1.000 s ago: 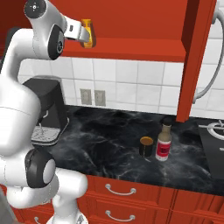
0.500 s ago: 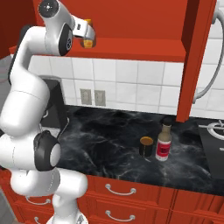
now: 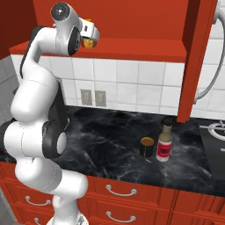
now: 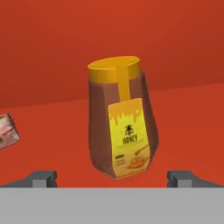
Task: Pick the syrup bottle and honey bottle from the cabinet and place them next to the mug.
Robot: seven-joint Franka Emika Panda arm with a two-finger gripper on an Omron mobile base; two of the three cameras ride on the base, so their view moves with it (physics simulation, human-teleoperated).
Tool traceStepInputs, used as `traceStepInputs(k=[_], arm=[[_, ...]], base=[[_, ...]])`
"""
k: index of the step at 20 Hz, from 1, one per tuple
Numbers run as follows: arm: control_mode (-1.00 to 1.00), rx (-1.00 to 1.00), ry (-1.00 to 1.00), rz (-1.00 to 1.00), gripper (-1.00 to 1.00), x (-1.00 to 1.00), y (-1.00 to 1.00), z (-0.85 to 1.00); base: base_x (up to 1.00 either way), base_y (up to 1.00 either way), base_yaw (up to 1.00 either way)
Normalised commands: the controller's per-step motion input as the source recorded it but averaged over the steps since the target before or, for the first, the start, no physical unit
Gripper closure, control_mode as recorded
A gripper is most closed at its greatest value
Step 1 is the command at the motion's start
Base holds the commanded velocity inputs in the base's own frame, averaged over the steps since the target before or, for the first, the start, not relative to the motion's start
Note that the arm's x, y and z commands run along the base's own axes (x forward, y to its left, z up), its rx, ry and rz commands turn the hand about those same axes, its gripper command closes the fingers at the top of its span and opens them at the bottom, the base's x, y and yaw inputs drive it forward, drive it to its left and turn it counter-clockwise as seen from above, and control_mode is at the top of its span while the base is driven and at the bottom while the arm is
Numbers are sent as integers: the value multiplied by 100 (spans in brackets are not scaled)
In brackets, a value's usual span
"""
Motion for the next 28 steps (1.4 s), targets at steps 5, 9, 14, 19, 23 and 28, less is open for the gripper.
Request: traceStepInputs(k=[5,9,14,19,23,28], arm=[[-100,0,0,2,-100,40,-12,0],[-100,0,3,0,-100,26,-1,2],[-100,0,2,0,-100,23,0,0],[-100,0,1,0,-100,16,0,0],[-100,0,0,0,-100,9,0,0],[-100,0,0,0,100,0,0,0]], base=[[0,0,0],[0,0,0],[0,0,0],[0,0,0],[0,0,0],[0,0,0]])
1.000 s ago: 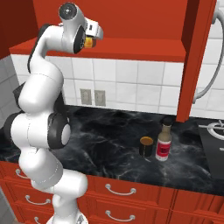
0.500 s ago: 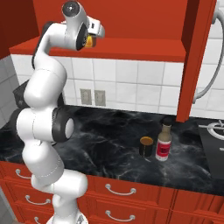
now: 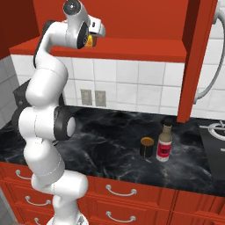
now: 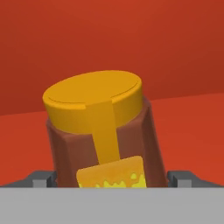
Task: Pick the syrup bottle and honey bottle from the cabinet and place them next to the mug.
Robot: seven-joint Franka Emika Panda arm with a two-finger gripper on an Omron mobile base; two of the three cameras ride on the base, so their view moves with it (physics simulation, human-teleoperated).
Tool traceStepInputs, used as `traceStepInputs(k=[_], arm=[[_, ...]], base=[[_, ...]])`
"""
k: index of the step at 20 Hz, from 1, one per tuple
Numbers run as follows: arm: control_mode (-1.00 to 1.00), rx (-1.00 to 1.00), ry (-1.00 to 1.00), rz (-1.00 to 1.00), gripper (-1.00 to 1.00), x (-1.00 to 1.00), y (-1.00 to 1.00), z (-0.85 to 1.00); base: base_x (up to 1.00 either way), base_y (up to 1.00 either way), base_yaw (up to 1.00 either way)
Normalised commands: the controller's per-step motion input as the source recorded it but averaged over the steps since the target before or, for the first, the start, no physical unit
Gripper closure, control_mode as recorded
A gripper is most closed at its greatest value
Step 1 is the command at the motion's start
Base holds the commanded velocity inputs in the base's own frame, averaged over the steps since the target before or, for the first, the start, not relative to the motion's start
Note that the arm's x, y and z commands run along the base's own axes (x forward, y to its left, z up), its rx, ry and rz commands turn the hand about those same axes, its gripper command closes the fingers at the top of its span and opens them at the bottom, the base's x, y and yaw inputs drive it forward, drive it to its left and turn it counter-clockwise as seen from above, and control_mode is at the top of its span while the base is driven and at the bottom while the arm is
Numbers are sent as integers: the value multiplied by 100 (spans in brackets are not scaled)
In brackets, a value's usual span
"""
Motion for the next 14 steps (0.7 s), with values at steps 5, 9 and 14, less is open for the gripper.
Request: traceStepInputs(k=[5,9,14], arm=[[-100,0,0,0,100,0,0,0],[-100,0,-3,0,100,-29,-3,0],[-100,1,-7,-1,100,-65,-16,0]], base=[[0,0,0],[0,0,0],[0,0,0]])
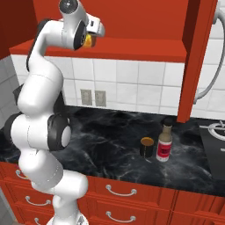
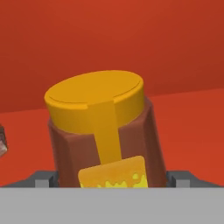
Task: Pick the syrup bottle and honey bottle from the cabinet and place them next to the mug.
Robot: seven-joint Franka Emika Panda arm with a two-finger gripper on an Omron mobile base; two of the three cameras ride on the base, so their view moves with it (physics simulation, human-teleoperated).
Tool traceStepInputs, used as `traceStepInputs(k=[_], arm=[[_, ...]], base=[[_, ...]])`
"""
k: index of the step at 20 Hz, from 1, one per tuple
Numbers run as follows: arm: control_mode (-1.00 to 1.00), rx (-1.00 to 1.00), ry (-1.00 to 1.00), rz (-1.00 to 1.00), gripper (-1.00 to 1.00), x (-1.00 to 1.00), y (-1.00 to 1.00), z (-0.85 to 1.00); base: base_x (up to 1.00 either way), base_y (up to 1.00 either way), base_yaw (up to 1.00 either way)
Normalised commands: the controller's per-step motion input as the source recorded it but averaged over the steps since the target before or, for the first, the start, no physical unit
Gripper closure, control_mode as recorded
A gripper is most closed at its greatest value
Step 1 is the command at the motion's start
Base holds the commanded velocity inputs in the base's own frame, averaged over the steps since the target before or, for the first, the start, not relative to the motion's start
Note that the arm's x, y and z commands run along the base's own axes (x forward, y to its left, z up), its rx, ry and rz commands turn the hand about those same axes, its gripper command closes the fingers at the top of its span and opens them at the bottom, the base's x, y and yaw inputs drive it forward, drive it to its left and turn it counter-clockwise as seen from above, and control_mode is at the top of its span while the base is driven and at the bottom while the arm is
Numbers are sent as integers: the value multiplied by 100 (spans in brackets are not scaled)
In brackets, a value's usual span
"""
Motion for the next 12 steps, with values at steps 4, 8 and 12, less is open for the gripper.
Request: traceStepInputs(k=[4,8,12], arm=[[-100,0,-3,-1,100,-64,-18,0],[-100,0,-2,-1,100,-68,-16,0],[-100,0,-1,-2,100,-77,-16,0]], base=[[0,0,0],[0,0,0],[0,0,0]])
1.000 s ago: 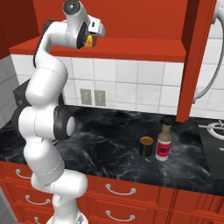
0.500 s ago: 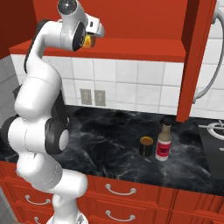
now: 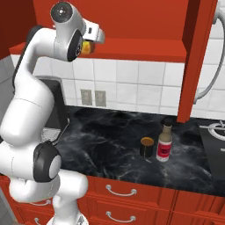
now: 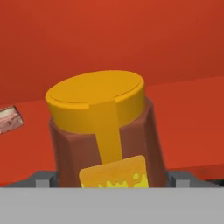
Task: Pick the syrup bottle and honey bottle from the cabinet and place them next to the mug.
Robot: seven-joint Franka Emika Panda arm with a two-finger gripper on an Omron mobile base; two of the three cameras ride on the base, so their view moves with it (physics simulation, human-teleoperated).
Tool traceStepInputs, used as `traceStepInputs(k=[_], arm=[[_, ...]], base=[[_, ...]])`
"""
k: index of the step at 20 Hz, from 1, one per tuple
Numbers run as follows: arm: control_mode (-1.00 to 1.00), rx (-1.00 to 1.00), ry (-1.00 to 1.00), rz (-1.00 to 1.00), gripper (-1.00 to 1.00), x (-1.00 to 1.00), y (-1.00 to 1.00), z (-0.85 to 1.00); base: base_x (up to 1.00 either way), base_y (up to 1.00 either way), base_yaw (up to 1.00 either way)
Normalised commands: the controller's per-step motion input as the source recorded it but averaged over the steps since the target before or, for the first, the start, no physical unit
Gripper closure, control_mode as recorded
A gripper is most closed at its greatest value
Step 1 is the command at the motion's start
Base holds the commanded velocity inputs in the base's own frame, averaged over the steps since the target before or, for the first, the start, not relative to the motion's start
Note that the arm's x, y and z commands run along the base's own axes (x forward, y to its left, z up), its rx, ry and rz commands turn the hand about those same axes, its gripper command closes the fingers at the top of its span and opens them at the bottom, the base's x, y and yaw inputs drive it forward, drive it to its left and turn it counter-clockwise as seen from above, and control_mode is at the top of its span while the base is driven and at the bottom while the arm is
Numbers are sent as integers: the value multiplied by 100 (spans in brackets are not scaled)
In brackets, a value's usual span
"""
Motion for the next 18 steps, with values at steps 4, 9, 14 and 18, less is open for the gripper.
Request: traceStepInputs(k=[4,9,14,18], arm=[[-100,0,0,-3,100,-81,-14,0],[-100,0,0,-5,100,-81,-11,0],[-100,0,0,-11,100,-74,0,-10],[-100,-1,0,-21,100,-50,0,-21]], base=[[0,0,0],[0,0,0],[0,0,0],[0,0,0]])
